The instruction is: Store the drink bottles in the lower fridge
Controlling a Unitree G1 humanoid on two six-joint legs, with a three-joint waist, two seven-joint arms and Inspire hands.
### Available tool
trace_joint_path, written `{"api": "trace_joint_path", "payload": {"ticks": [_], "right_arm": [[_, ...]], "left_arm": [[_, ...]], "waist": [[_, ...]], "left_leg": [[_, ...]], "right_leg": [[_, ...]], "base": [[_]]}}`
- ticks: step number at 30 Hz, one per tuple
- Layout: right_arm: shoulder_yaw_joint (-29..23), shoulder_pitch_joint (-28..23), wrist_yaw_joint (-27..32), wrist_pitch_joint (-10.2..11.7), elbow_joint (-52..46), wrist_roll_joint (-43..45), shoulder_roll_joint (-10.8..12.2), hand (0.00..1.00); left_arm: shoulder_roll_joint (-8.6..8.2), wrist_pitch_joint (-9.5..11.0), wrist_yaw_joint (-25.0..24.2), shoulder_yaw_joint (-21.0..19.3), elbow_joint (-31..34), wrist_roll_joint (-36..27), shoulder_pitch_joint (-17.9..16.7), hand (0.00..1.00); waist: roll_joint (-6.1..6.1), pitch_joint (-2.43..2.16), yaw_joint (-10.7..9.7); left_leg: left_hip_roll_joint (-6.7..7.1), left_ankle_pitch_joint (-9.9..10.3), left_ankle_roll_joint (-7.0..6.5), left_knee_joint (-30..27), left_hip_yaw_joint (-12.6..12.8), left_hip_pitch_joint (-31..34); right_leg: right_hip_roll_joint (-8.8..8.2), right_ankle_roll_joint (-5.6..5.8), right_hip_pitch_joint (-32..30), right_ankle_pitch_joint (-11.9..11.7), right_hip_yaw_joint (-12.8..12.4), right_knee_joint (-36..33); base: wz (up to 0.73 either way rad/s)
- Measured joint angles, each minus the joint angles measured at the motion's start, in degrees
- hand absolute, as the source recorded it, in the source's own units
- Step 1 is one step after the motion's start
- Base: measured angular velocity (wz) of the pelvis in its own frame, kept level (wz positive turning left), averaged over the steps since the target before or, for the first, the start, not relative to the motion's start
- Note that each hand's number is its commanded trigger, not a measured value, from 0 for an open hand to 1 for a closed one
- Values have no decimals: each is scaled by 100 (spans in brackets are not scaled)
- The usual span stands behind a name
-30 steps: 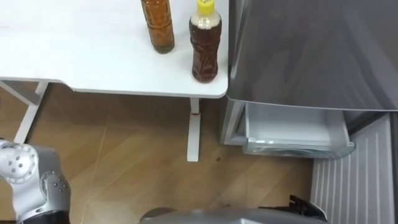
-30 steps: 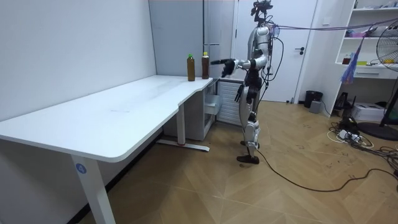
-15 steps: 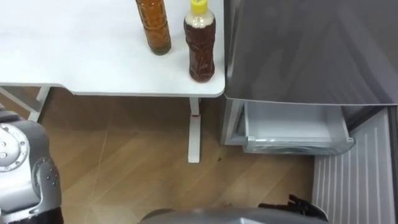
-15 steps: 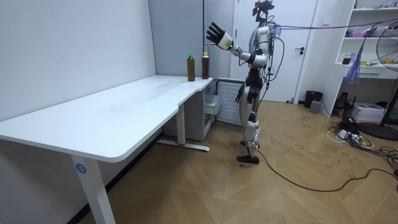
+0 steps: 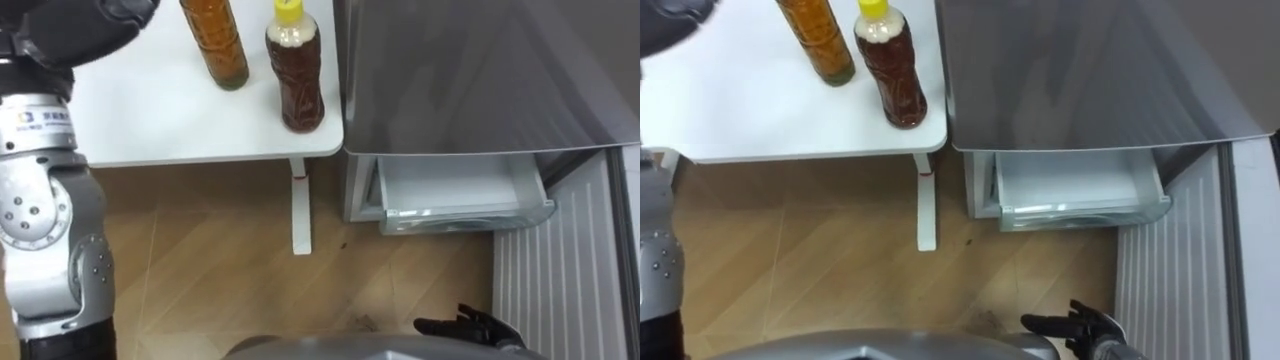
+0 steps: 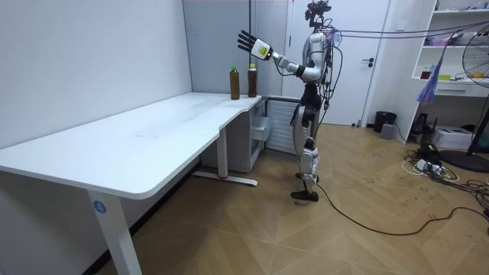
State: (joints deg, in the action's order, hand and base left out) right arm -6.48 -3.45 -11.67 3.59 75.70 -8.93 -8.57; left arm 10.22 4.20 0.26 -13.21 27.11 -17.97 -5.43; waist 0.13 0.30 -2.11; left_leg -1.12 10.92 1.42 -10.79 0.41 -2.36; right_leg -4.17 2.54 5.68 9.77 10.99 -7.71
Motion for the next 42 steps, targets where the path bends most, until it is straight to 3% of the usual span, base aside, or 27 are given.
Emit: {"api": "trace_joint_path", "payload": {"ticks": [8,14,28,37,42], "right_arm": [[-110,8,23,-115,13,-2,0,0],[-98,17,92,-118,13,-6,5,0],[75,61,296,-115,25,-100,34,0],[74,78,300,-118,29,-79,33,0],[74,100,281,-128,45,-80,32,0]], "left_arm": [[-6,-191,-716,25,105,13,22,0],[-5,-283,-981,192,103,2,22,0],[-58,-331,-1104,733,-18,-46,21,0],[-61,-416,-1108,787,-148,-40,21,0],[-77,-574,-1117,795,-250,-40,18,0]], "waist": [[21,-14,-86],[23,-14,-88],[-8,-4,-100],[-15,5,-112],[-11,7,-138]], "left_leg": [[-5,0,0,2,89,-61],[-10,3,-5,9,95,-109],[-14,4,-7,-7,113,-71],[-14,4,-7,-22,112,-41],[-15,4,-7,-20,109,-30]], "right_leg": [[5,-1,17,0,-131,-26],[13,1,23,1,-140,-29],[17,-2,35,-1,-141,-36],[18,-2,31,-1,-132,-25],[19,-2,29,-1,-121,-23]], "base": [[-4],[0],[0],[0],[0]]}}
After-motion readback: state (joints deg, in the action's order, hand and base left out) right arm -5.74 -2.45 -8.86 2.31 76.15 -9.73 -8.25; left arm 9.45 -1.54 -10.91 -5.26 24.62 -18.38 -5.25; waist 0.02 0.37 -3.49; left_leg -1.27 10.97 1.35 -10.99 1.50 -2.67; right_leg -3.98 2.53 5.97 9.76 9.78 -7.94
